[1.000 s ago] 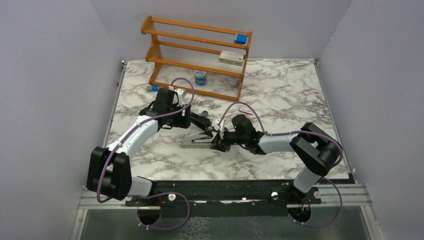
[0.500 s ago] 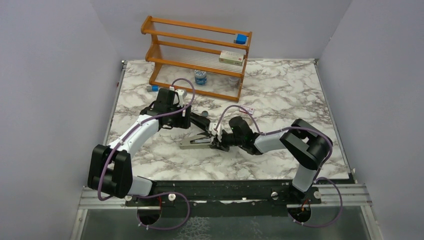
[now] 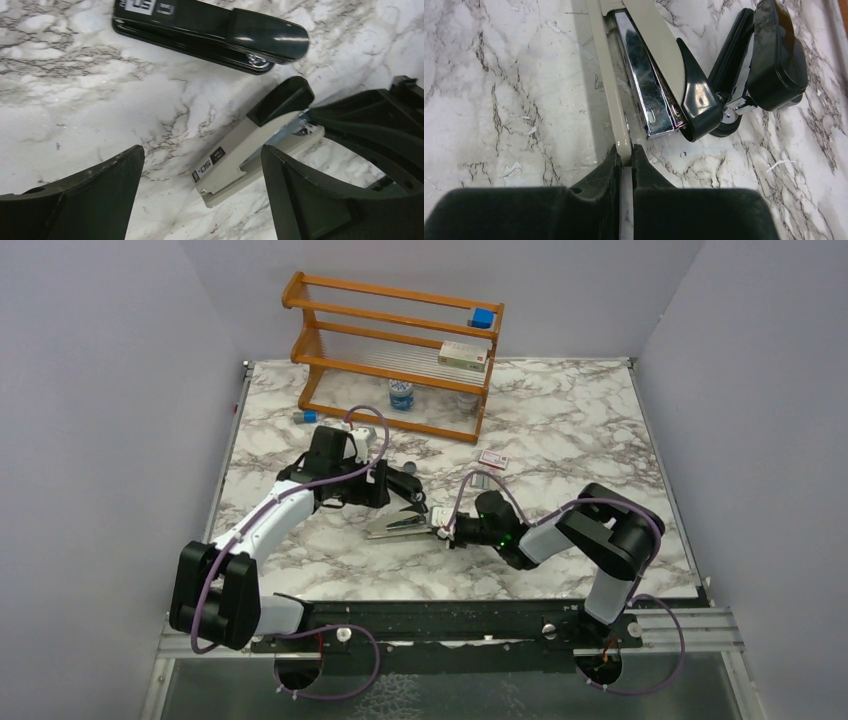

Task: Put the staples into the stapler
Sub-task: Close the stapler at the center of the board.

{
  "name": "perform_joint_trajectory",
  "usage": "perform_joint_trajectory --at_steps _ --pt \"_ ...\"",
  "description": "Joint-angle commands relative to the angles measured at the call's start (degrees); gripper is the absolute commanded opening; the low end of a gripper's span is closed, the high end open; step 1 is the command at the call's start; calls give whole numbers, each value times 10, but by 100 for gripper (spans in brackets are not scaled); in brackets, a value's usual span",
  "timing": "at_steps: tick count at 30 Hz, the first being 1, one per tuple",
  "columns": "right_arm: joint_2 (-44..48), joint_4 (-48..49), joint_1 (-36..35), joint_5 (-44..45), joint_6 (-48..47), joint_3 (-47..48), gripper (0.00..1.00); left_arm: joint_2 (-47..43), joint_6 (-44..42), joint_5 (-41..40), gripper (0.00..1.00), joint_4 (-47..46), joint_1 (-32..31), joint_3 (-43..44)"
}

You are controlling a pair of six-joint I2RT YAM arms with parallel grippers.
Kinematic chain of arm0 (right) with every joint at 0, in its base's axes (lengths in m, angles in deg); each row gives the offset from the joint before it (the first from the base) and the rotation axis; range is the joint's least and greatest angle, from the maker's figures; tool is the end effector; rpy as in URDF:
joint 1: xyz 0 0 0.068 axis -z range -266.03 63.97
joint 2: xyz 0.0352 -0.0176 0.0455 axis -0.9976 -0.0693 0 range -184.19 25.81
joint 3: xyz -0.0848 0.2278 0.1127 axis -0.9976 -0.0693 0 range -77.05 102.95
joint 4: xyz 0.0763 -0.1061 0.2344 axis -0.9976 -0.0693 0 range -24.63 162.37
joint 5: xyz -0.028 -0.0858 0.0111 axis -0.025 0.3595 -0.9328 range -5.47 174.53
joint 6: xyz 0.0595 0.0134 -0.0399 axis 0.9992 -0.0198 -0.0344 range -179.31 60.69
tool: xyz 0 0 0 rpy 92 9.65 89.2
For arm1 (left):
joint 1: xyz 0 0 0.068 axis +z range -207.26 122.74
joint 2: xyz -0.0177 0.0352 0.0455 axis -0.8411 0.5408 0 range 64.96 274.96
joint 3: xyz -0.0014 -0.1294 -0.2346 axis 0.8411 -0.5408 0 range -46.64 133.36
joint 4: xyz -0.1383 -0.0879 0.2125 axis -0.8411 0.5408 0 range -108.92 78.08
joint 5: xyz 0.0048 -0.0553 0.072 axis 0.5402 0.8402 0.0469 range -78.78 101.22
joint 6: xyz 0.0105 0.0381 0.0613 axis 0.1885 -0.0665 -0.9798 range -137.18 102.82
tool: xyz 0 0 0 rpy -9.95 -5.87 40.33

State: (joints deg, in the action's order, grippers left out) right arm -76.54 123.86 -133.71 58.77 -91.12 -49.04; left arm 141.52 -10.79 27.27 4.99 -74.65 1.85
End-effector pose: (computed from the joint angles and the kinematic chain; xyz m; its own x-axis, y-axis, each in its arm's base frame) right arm 0.1958 0.2542 0.0897 0.2711 -0.4075 -0.8721 -0.9328 0.1123 -0.3424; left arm 0.2738 -0.1034 0.1954 -0.7970 0.1376 -0.5880 0.3633 0.8870 -0.2849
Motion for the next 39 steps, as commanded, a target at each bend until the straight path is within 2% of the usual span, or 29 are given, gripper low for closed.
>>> perform_joint_trajectory --at_steps 1,5,7,9,12,20,29,37,38,39 --pt "20 67 -4 12 -61 -32 1 -63 5 119 89 -41 -4 -36" --pt "51 92 -4 -10 -144 -71 1 -116 -30 180 84 -90 -16 -86" --pt "58 77 -4 -12 -171 -72 1 -134 -47 185 82 -96 -20 -97" --pt "56 62 -4 -11 -195 -68 1 -146 -47 225 79 -114 -21 -110" --pt "43 99 -4 -7 -222 -79 1 -155 -47 269 77 -145 -26 -129" --pt "8 189 -4 8 -255 -113 1 -59 -47 273 74 -132 -58 -103" --pt "23 192 -4 -2 -263 -119 1 35 -47 245 74 -100 -72 -72" --pt "7 244 -4 2 -234 -125 1 49 -47 259 56 -89 -82 -64" --pt "6 250 -4 3 -231 -126 1 56 -55 259 55 -84 -86 -61" --pt "6 255 -4 5 -227 -126 1 63 -272 262 54 -79 -91 -56"
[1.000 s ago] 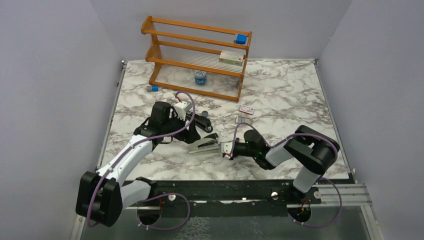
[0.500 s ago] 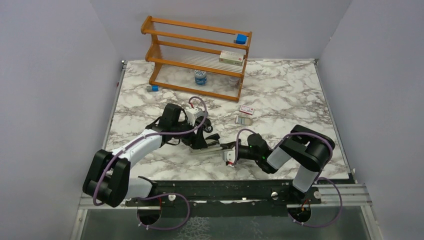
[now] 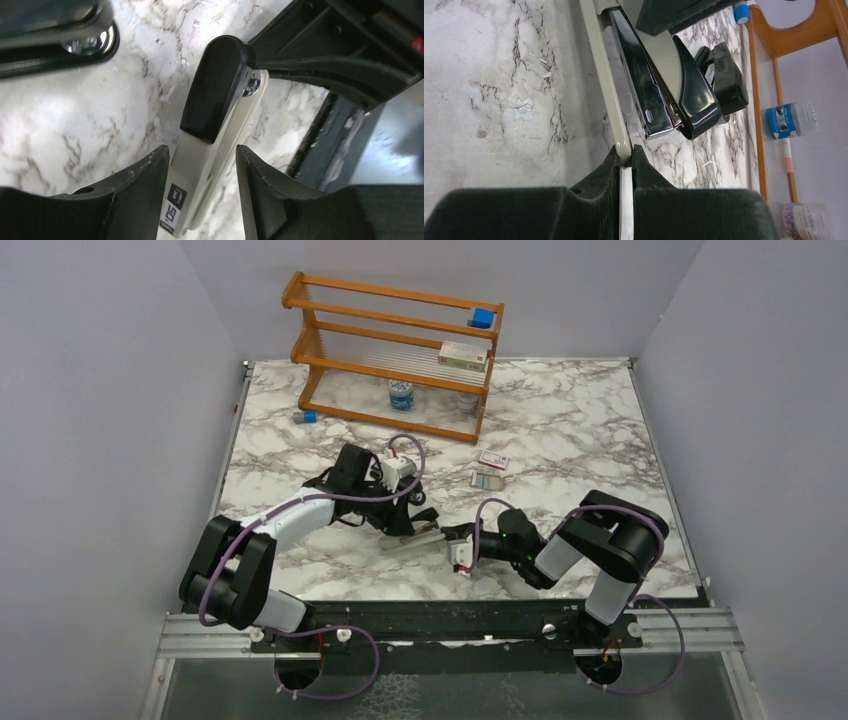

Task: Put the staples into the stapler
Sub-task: Close the stapler at the center of the board.

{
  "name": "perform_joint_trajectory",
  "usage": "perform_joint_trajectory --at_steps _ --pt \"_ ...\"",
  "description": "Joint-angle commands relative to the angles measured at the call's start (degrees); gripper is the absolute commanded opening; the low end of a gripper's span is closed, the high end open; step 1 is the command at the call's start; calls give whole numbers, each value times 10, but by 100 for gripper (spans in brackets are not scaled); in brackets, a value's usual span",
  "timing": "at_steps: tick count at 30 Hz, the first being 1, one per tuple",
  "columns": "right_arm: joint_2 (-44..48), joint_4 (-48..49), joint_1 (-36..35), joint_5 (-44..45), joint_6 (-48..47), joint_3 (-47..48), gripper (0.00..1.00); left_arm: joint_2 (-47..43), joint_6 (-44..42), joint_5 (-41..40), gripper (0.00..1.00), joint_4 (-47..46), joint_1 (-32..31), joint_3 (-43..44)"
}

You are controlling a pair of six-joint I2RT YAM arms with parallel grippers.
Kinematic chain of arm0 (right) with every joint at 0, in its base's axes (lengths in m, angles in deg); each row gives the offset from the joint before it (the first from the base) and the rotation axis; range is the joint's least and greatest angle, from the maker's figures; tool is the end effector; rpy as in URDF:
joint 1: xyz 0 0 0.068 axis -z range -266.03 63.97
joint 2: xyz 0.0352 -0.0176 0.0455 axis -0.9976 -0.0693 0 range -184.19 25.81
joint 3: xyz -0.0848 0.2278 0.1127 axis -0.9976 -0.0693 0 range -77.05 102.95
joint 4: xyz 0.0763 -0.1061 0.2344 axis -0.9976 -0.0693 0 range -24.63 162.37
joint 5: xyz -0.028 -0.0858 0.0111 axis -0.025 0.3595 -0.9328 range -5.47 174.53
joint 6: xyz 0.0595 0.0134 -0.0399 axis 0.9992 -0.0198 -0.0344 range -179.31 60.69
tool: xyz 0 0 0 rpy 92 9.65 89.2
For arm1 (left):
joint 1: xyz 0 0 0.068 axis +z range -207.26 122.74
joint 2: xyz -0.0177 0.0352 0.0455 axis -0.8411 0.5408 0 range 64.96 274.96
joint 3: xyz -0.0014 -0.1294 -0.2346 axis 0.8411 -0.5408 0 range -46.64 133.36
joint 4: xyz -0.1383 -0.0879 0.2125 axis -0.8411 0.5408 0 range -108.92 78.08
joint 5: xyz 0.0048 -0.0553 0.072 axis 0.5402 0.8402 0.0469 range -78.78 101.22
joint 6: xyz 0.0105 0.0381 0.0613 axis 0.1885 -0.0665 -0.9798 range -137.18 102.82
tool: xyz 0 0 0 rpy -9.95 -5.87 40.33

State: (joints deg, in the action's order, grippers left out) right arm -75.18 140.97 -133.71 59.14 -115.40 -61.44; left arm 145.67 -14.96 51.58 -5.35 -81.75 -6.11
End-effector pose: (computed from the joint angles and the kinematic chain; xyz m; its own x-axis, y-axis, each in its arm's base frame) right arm 0.1645 0.2192 0.0838 0.6754 -0.3719 -0.6368 -0.6881 -0.0071 -0.7256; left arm 0.2392 -0.1522 0.1552 -0.7590 0.3133 -0.5708 0.6355 0.5472 -0.5447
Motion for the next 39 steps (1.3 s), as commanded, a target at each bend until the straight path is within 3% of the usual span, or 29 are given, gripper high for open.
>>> perform_joint_trajectory --at_steps 1,8,14,18,26,39 --pt "-9 88 -4 3 20 -1 1 28 -264 22 54 32 -26 30" --pt "-18 105 -4 13 37 -1 1 38 -298 20 45 64 -58 39" --pt "-10 98 -4 20 37 4 2 9 -309 5 17 64 -65 34" --pt "-2 80 -4 16 31 5 17 5 -311 7 1 63 -65 38" --pt "63 25 -4 21 44 2 41 -6 -312 -8 0 63 -65 40" --pt "214 -122 -5 0 144 -18 46 -26 -281 -53 0 26 -65 32"
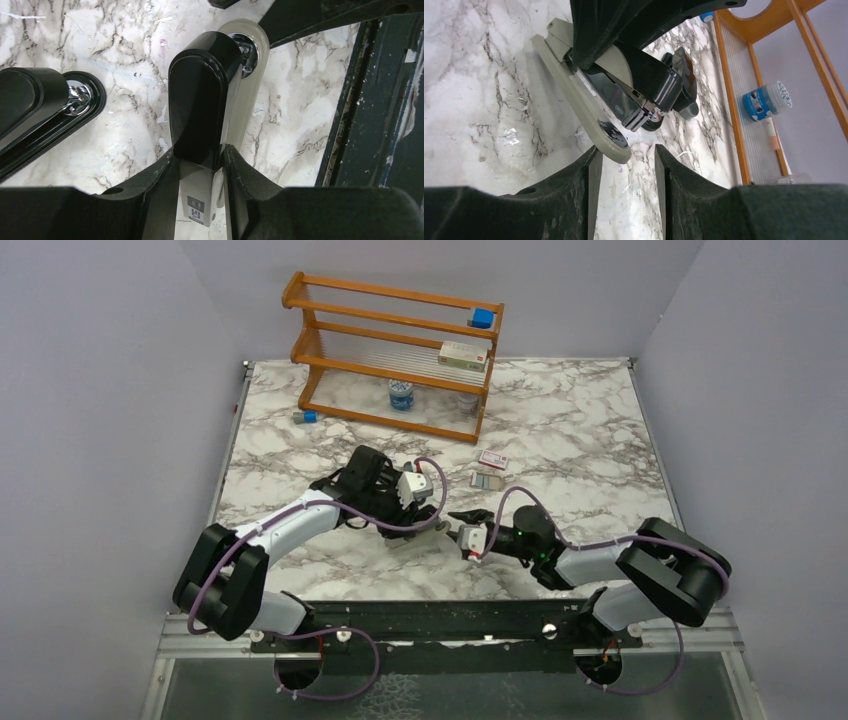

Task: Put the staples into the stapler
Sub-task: Close the stapler at the center of the board.

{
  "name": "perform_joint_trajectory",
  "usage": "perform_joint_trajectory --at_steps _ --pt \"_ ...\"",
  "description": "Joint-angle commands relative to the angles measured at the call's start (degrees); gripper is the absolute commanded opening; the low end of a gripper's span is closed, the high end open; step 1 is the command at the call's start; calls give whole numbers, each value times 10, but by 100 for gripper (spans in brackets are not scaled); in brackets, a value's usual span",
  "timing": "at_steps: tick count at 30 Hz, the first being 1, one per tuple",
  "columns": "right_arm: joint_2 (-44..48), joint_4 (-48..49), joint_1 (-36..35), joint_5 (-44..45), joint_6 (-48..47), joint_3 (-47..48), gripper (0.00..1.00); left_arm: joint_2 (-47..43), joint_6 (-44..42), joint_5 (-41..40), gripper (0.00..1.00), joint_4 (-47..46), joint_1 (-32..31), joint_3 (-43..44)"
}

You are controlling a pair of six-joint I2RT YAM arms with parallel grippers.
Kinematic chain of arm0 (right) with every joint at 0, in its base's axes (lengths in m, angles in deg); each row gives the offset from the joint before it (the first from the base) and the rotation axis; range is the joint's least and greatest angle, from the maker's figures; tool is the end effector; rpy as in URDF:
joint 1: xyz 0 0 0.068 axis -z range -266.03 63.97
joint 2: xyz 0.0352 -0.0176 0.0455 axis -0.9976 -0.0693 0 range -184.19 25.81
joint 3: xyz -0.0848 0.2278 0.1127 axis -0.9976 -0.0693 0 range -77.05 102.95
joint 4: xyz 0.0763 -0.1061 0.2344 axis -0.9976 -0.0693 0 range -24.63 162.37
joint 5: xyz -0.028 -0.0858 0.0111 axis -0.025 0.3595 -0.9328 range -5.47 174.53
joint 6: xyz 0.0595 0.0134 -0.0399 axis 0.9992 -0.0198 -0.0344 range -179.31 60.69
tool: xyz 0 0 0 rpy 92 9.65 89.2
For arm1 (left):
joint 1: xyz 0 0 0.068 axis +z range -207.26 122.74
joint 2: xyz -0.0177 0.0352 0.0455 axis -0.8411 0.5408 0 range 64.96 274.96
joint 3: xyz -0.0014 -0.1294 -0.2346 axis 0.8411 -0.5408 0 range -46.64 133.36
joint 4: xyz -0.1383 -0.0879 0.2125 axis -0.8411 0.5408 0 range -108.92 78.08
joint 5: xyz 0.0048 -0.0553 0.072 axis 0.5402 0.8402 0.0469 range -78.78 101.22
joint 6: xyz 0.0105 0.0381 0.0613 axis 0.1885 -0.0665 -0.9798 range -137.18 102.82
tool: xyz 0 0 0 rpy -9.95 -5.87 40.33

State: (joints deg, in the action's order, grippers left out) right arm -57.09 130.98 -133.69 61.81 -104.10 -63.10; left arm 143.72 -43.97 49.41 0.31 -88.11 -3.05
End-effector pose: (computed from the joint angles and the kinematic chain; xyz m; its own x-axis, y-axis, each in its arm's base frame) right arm 0.1595 0.2097 0.1332 0.5749 -0.3339 -0.7470 -0.7506 0.1482 -0.6440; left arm 0.2222 -0.1764 0.1723 -0.3021 0.5930 -0.7464 0.9503 0.2497 -0.1862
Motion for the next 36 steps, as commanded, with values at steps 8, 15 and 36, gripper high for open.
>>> perform_joint_trajectory --at_steps 8,15,36 --pt "93 -212 -5 -43 -39 33 46 -21 12 -72 0 -52 -2 -5" --pt "108 -78 -5 77 263 45 46 -23 43 -89 0 -81 -2 -5" --pt "124 -363 -4 446 1237 82 87 -29 277 -304 0 -171 -108 -1"
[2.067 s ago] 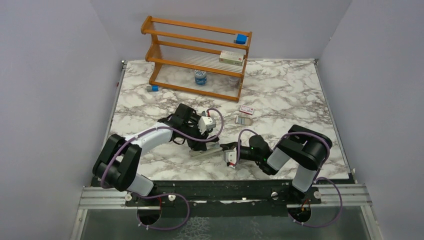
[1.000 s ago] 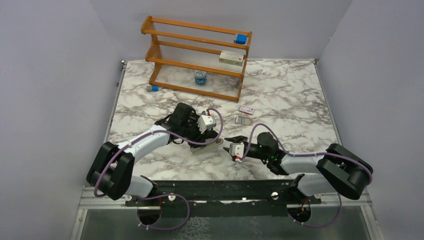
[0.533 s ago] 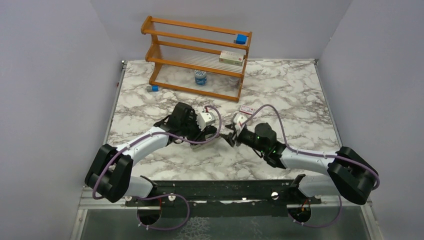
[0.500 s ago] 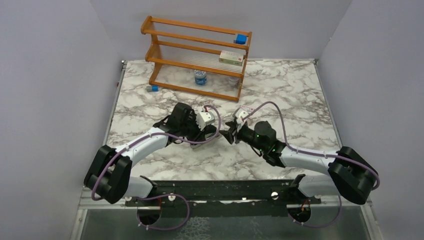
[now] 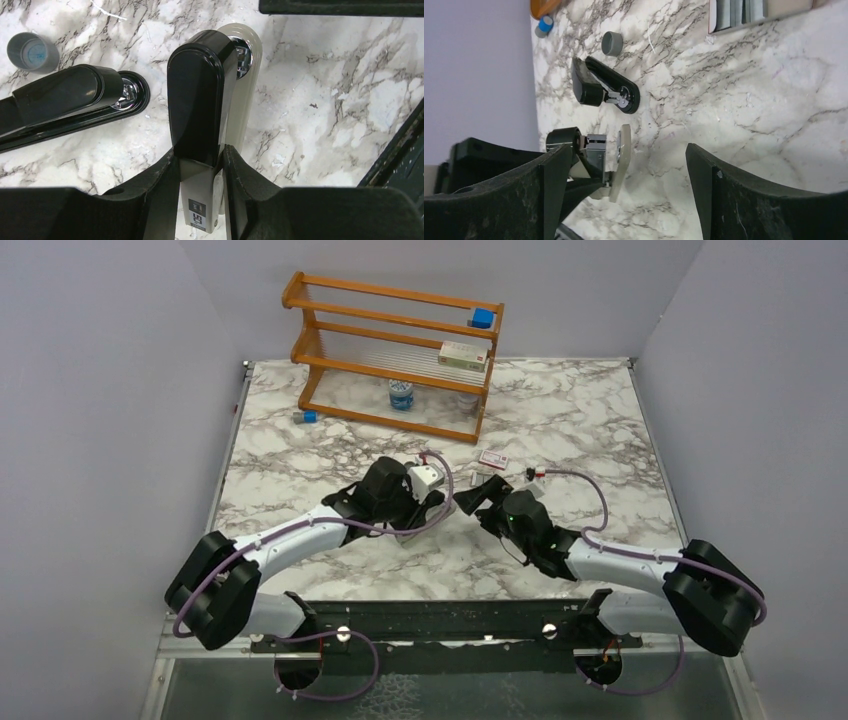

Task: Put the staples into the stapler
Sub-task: Close the stapler at the center of the board.

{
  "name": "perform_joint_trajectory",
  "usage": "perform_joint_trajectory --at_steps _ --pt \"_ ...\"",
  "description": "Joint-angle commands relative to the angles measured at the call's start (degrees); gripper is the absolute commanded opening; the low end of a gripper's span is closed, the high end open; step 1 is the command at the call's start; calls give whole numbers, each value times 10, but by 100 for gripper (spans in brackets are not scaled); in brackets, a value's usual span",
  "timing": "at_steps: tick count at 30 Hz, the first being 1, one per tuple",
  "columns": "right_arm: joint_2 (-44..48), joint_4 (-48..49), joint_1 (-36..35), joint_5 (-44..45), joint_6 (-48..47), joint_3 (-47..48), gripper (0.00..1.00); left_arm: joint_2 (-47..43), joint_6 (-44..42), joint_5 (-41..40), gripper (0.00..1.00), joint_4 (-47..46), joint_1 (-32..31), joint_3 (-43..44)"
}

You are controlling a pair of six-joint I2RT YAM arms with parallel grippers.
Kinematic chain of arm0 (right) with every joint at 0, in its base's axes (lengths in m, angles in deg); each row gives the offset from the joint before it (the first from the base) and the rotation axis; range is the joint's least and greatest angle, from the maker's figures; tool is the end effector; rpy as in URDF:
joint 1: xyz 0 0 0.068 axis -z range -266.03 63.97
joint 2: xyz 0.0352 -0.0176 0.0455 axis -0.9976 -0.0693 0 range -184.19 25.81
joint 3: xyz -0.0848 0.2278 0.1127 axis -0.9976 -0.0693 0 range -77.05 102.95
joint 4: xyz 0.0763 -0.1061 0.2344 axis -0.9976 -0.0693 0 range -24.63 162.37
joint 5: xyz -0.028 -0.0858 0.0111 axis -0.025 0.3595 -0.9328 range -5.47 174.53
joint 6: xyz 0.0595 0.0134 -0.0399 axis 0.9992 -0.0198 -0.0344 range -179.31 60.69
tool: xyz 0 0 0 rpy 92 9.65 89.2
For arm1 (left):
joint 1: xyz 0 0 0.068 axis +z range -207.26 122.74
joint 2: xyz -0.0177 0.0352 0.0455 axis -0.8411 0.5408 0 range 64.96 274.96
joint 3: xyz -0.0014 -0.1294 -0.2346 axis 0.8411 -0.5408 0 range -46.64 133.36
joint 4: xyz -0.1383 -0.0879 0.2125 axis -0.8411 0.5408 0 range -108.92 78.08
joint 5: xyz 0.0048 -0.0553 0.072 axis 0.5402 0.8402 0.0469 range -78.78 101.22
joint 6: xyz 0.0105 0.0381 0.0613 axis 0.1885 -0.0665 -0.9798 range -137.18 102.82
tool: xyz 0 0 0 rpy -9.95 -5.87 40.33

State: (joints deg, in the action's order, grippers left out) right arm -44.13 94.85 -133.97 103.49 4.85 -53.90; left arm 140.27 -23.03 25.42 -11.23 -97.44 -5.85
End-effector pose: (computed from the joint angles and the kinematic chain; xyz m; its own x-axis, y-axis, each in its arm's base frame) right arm 0.1937 0.1853 0.1598 -0.5736 0.6349 -0.5176 0.0285 0.6470 0.7619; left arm 0.2155 -0.2015 0.1813 -0.4326 0.4947 -0.7538 0.8126 0.5760 -0.0884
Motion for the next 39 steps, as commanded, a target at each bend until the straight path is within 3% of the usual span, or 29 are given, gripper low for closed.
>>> perform_joint_trajectory --at_steps 1,16,32,36,38,39 --pt "-6 20 -1 28 155 -21 89 10 77 -71 0 -59 -19 29" --pt "-76 244 -1 -18 76 -71 95 105 130 -99 0 -60 -68 87" --pt "-174 294 -1 -45 69 -38 94 121 127 -66 0 -77 -90 96" --pt "-201 298 -1 -42 82 -32 88 120 121 -50 0 -82 -94 94" --pt "-211 298 -1 -44 94 -30 79 121 119 -48 0 -83 -96 92" --pt "-216 301 -1 -46 100 -31 70 122 118 -50 0 -83 -96 91"
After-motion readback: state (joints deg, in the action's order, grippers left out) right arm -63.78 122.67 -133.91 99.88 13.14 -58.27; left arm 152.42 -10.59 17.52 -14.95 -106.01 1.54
